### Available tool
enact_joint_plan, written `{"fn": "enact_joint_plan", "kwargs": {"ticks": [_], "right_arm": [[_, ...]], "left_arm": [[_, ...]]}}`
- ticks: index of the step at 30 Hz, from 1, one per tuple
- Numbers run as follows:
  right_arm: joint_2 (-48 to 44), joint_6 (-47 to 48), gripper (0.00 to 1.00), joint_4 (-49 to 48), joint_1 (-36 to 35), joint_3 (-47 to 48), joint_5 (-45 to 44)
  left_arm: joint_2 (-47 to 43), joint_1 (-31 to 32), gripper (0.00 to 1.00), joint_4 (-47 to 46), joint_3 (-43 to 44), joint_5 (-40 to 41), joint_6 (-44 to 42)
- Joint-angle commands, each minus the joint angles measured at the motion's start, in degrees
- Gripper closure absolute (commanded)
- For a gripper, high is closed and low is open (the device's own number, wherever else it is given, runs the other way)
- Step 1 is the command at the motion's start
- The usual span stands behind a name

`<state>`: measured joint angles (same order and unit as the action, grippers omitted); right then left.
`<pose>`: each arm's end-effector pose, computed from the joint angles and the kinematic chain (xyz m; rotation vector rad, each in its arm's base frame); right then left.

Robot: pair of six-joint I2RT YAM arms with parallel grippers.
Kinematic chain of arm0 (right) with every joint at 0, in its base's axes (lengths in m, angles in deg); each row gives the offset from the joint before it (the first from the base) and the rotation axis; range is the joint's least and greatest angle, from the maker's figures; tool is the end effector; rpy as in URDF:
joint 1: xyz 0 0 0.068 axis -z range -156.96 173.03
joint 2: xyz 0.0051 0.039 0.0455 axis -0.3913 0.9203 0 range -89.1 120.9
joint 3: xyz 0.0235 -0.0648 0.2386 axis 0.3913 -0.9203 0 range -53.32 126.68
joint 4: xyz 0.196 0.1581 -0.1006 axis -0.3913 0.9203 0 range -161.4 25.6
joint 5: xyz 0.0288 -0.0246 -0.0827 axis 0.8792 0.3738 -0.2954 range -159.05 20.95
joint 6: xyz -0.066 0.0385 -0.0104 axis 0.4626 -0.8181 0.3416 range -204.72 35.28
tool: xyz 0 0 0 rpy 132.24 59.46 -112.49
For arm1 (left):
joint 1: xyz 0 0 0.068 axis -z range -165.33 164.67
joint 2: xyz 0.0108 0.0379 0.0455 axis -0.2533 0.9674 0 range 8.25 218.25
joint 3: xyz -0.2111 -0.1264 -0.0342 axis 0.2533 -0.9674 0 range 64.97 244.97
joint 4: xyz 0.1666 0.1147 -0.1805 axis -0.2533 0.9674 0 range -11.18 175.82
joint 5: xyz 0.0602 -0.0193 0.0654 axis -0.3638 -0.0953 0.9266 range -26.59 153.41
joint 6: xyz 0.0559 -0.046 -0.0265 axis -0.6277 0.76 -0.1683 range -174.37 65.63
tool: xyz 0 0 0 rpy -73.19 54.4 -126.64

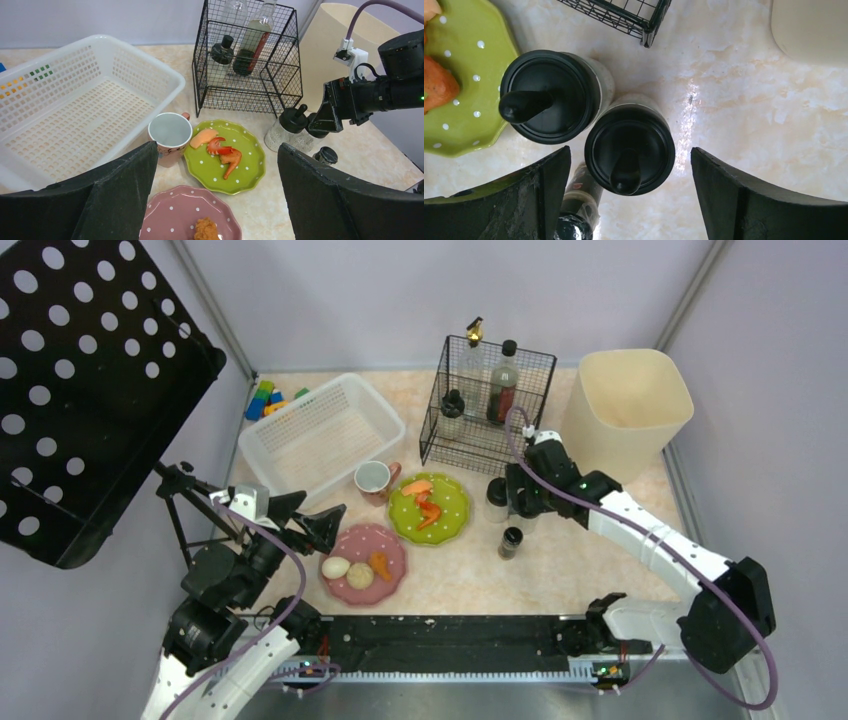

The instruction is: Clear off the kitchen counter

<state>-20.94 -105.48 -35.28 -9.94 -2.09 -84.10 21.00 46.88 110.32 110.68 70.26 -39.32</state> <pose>0.2404 0.1356 0.2083 -0.1533 2.4493 0.0812 0.0955 -0.0509 0.3590 0.1388 1.5664 -0.5592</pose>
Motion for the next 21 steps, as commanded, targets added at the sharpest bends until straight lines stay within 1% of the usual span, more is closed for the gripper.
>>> {"fn": "enact_joint_plan", "kwargs": {"ticks": [1,10,17,21], "right_arm": [[0.35,1.24,0.13,-3.45,2.10,-0.77,2.91],[2.40,1.80,0.18,-3.95,2.12,-1.15,4.58],[3.03,2.31,0.25,-4.20,2.11,-0.87,5.29],[3.83,2.34,0.30,-4.64,2.12,-0.89,5.70]], "left_arm": [[-0.10,-0.31,0.06,-1.54,0.24,-0.52,0.02],[-0.07,-0.39,0.06,-1.54,0.23,-0.53,0.07],[-0.04,-0.35,0.06,-1.53,0.19,-0.61,0.07],[-0.03,-0.39,0.06,-1.52,0.24,-0.63,0.07]]}}
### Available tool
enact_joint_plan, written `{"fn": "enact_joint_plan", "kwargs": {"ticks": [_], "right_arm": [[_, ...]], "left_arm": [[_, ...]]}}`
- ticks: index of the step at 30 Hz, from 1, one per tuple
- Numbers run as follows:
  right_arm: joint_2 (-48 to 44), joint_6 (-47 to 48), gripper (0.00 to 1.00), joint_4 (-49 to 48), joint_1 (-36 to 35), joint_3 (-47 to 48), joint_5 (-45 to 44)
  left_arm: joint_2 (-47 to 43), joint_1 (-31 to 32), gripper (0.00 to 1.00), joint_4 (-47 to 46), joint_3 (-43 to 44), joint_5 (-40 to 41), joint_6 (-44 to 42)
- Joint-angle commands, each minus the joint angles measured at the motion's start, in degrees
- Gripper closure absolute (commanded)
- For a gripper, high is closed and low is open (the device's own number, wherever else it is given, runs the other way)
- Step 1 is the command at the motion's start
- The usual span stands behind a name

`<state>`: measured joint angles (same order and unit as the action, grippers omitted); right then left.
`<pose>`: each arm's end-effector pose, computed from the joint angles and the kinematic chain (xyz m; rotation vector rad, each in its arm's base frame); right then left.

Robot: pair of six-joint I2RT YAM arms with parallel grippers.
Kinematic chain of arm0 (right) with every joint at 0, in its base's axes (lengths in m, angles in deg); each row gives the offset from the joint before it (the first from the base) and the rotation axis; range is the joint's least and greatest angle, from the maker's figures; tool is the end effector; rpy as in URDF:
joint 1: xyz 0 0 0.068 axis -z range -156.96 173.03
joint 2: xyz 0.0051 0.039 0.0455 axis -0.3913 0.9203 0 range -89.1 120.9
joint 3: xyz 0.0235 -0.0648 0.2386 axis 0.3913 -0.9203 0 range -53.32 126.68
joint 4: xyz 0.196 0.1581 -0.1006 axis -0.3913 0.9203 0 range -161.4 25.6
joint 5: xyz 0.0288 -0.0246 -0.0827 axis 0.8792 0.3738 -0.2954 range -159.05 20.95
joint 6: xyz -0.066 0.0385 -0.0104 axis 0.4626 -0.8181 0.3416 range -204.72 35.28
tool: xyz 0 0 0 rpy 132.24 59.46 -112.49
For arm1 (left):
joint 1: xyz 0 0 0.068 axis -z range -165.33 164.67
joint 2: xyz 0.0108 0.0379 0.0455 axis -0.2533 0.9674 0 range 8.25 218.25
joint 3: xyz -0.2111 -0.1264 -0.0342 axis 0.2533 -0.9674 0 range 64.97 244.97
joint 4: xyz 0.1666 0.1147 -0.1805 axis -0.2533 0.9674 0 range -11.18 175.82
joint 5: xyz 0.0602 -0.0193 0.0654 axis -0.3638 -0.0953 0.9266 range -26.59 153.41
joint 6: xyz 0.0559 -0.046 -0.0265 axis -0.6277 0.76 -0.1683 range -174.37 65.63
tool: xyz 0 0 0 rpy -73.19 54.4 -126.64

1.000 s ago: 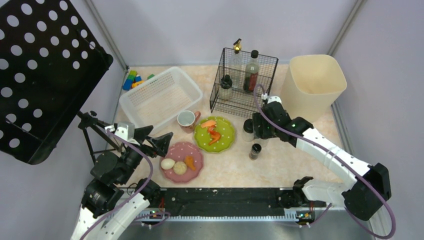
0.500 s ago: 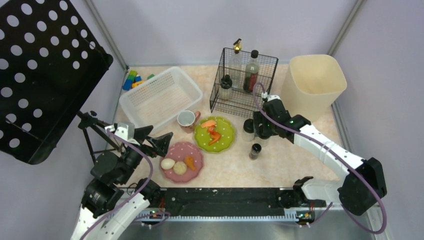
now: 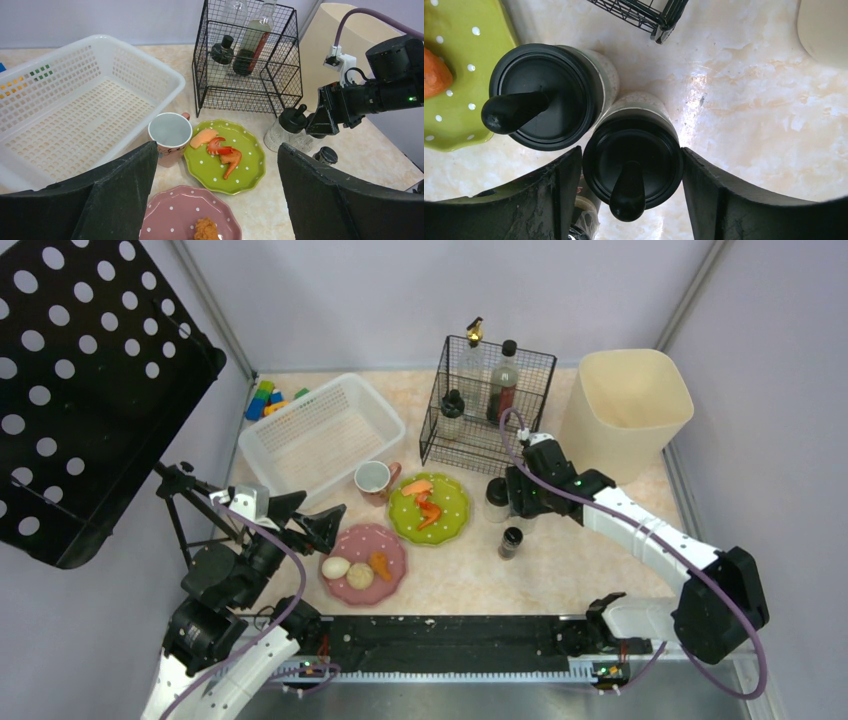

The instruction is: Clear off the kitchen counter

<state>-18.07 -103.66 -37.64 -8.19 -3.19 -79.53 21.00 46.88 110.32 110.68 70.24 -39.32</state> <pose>0.2477 0.1362 0.1912 -0.1953 2.4988 0.1301 0.0954 -0.0510 0.3590 0.1391 1.5664 -0.5594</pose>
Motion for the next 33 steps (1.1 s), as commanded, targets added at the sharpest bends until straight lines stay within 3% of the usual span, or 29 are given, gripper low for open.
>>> {"fn": "enact_joint_plan", "kwargs": {"ticks": [1,5,10,15,26,33], "right_arm": [[1.18,0.53,0.32,-2.34,0.35,0.30,1.11],[1.55,0.57,0.38,-2.30,0.37,0.26,0.00],[1.13,0.65,0.57,-1.76,0.31,0.47,-1.18],[-1.62,0.58,0.68,0.59,0.33,1.62,-3.11],[-8.62,2.17,0.71,10.28,0.32,14.57,-9.19],[-4.86,3.62,0.72,11.24,0.37,27.22,-8.71]], "left_arm": [[0.08,-0.32,0.06,-1.53,0.25,-0.60,0.13],[0.07,-0.35,0.06,-1.53,0.17,-0.59,0.07],[0.08,-0.32,0.06,-1.54,0.16,-0.52,0.07],[0.03,-0.31,0.06,-1.54,0.17,-0.55,0.07],[0.10,-0.46,0.06,-1.54,0.17,-0.58,0.09],[0.01,-0.44,0.06,-1.49,0.20,-0.50,0.07]]}}
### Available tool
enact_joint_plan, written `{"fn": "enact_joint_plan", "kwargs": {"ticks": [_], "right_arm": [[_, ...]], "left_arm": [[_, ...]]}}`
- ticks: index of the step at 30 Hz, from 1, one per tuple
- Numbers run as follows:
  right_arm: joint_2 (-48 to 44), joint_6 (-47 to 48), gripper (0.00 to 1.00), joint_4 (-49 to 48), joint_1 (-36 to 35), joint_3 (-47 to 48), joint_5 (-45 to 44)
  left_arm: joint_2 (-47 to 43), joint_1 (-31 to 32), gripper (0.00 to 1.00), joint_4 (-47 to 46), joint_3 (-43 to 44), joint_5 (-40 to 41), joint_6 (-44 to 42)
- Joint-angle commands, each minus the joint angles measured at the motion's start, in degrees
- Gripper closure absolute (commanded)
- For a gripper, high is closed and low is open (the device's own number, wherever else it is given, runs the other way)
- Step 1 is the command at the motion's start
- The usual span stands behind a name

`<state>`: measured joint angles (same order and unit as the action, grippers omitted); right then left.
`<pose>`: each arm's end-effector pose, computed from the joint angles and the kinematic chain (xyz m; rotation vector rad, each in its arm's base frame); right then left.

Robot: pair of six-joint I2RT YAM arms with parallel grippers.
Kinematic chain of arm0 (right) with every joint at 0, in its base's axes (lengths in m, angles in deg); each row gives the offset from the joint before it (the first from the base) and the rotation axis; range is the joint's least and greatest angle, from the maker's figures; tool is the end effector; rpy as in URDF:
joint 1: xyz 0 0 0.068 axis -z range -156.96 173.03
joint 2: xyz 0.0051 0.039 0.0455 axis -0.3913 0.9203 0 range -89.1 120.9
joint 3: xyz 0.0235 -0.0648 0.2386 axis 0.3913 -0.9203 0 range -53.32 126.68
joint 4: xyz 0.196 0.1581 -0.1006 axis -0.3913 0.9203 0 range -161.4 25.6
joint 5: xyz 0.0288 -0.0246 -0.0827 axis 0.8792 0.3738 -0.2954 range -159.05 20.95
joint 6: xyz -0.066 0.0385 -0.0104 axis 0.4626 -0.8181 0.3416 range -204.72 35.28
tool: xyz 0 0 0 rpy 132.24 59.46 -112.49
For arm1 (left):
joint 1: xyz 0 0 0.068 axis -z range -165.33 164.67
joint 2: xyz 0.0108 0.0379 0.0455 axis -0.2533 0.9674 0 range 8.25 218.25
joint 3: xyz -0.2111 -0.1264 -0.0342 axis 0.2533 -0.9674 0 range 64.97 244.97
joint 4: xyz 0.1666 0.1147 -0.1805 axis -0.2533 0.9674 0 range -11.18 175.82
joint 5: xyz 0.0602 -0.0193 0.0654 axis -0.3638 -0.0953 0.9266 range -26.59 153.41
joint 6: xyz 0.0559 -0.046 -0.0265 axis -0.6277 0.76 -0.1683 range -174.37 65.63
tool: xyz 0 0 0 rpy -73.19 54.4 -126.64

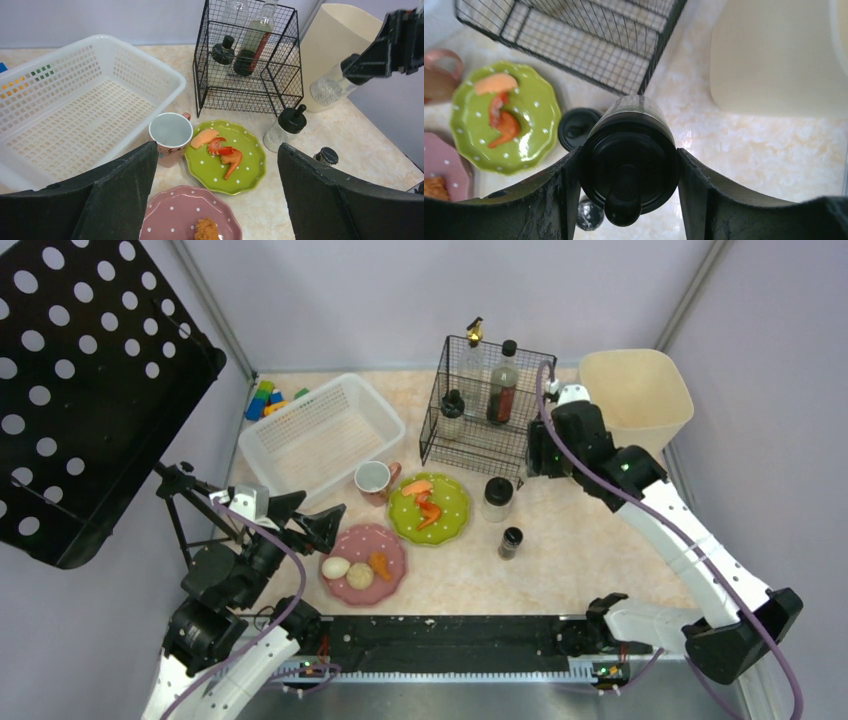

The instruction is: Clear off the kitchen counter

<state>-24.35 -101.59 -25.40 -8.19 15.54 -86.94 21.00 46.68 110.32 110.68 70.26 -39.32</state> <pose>0.2414 0.1228 0.3164 -0.1246 2.2573 0.0860 0.0956 -0.0506 0.3590 0.1361 1.5664 -0.5564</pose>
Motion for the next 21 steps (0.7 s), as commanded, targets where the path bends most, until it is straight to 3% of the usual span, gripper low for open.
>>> {"fn": "enact_joint_plan", "kwargs": {"ticks": [1,9,21], "right_arm": [[2.47,1.68,0.72,-1.03,0.37,10.42,-1.10],[12.43,1.53,0.73,-5.62,0.37,22.76,0.26],[26.68,-2.61,0.73,-13.74,0.36,32.68,-3.10]], "left_arm": [[-0.01,-0.25,0.06,-1.48,0.17,-0.52,0.07],[0.02,-0.36,0.06,-1.44,0.19,-0.35,0.07],[0.12,-0.32,0.06,-1.45,0.15,-0.36,0.07]]}}
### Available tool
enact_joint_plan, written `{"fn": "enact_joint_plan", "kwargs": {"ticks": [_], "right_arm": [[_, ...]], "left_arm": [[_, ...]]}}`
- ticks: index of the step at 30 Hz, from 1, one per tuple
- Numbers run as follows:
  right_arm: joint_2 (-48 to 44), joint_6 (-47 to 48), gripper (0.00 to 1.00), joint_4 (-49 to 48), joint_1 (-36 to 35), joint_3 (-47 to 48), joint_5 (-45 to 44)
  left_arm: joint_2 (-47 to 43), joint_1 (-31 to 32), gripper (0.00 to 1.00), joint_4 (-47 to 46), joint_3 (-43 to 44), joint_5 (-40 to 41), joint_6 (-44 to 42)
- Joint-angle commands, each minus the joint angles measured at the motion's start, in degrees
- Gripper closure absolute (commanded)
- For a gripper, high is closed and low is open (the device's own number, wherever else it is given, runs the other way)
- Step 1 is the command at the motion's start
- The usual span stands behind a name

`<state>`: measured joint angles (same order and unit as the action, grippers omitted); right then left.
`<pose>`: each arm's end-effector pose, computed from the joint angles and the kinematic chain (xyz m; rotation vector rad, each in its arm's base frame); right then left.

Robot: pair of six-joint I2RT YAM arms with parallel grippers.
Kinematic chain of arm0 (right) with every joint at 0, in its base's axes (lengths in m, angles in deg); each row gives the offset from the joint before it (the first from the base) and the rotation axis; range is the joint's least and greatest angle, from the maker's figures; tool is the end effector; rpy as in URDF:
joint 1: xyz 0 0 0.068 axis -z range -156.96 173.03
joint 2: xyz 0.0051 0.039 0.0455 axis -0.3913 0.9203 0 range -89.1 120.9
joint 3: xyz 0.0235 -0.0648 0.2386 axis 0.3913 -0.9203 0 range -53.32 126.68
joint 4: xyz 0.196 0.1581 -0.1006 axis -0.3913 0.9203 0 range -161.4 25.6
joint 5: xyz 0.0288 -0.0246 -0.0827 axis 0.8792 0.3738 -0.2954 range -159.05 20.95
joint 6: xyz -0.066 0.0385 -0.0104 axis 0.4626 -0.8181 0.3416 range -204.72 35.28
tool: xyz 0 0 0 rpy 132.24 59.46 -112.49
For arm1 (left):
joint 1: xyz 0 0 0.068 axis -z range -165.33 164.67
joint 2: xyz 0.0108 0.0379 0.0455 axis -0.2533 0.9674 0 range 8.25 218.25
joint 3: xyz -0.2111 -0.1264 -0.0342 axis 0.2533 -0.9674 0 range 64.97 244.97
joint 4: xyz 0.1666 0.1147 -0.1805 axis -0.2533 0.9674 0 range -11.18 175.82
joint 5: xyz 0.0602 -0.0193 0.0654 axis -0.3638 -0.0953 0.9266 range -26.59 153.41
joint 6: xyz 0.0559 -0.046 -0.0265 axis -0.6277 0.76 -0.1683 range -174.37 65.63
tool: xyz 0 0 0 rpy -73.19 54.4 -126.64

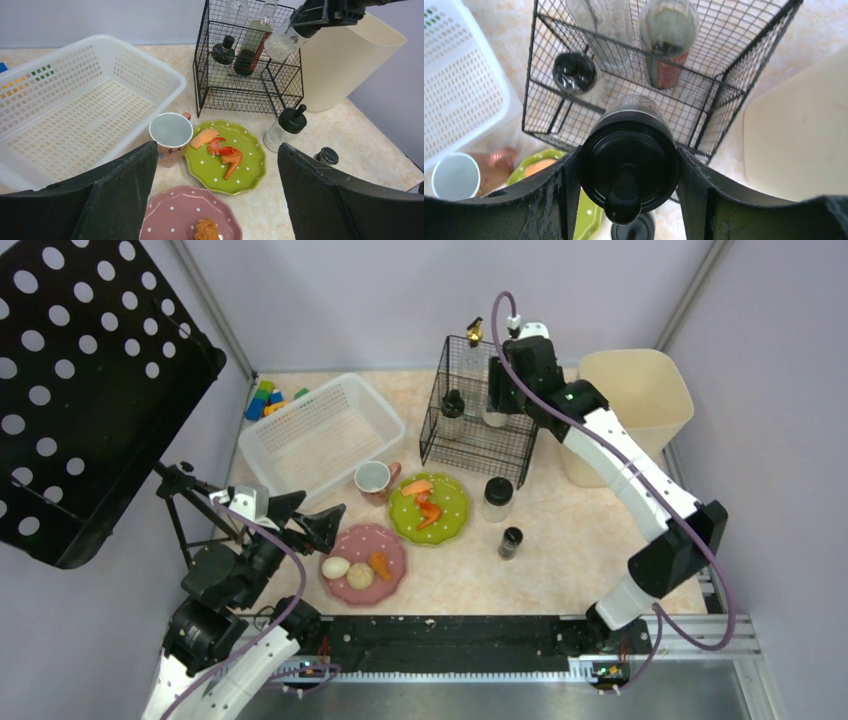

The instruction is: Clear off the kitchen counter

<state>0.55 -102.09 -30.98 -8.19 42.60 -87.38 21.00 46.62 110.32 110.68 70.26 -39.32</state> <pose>0.3344 0.1786 0.3632 -0.0760 2.1352 0.1512 0.0957 -0.0505 0.3590 0.1352 1.5663 -0.5556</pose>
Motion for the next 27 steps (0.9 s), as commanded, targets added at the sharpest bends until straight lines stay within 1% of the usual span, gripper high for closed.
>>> {"fn": "enact_joint_plan", "kwargs": {"ticks": [1,9,20,27], "right_arm": [[2.52,-2.47,0.73,-8.94,0.33,5.78,-2.90],[8.61,-5.04,0.73,-11.85,0.38,7.93,-4.40],[13.48,-6.21,0.73,-14.45,0.37,6.92,-7.34],[16.89,-6.89,0.72,-14.39,0.36,6.48,-6.05]], "left_arm": [[0.16,-0.22,0.06,-1.45,0.10,-0.35,0.07],[0.52,-0.22,0.06,-1.44,0.09,-0.35,0.11],[0.53,-0.28,0.06,-1.40,0.10,-0.52,0.07],[0.40,-0.28,0.06,-1.44,0.16,-0.53,0.07]]}}
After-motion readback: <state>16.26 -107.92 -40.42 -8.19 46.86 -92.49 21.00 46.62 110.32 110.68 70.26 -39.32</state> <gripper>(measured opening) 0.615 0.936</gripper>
